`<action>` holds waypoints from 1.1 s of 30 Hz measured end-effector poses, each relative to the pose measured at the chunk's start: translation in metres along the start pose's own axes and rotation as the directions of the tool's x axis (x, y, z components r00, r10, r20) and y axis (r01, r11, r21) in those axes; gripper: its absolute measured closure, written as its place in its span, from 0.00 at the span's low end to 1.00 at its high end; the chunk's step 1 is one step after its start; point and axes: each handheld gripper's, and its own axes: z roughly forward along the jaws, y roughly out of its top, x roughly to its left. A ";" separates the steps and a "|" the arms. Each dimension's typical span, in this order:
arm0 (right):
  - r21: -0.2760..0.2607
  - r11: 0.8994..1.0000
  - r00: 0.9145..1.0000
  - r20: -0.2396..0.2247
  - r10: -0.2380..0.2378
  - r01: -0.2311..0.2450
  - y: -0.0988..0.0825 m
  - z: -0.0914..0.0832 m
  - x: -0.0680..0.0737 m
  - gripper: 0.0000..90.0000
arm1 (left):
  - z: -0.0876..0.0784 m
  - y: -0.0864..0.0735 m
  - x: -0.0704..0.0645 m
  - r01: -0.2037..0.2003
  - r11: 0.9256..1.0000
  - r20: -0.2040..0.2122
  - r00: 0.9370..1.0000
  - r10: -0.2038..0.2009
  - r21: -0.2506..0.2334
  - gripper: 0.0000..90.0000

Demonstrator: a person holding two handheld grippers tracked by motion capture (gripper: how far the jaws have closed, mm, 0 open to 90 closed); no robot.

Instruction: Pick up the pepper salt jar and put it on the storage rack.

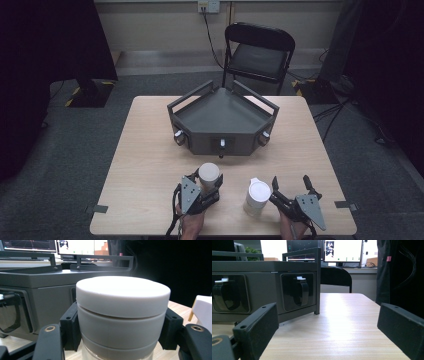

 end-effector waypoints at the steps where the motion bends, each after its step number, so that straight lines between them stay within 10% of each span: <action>1: 0.000 1.000 1.000 0.000 0.000 0.000 0.000 0.000 0.000 0.02 | 0.000 0.001 0.001 0.000 1.000 0.000 1.000 0.000 0.001 0.38; 33: 0.000 1.000 1.000 -0.001 0.000 0.000 0.000 0.000 0.000 0.02 | 0.010 0.044 0.024 -0.034 0.999 0.041 0.999 0.034 -0.017 0.38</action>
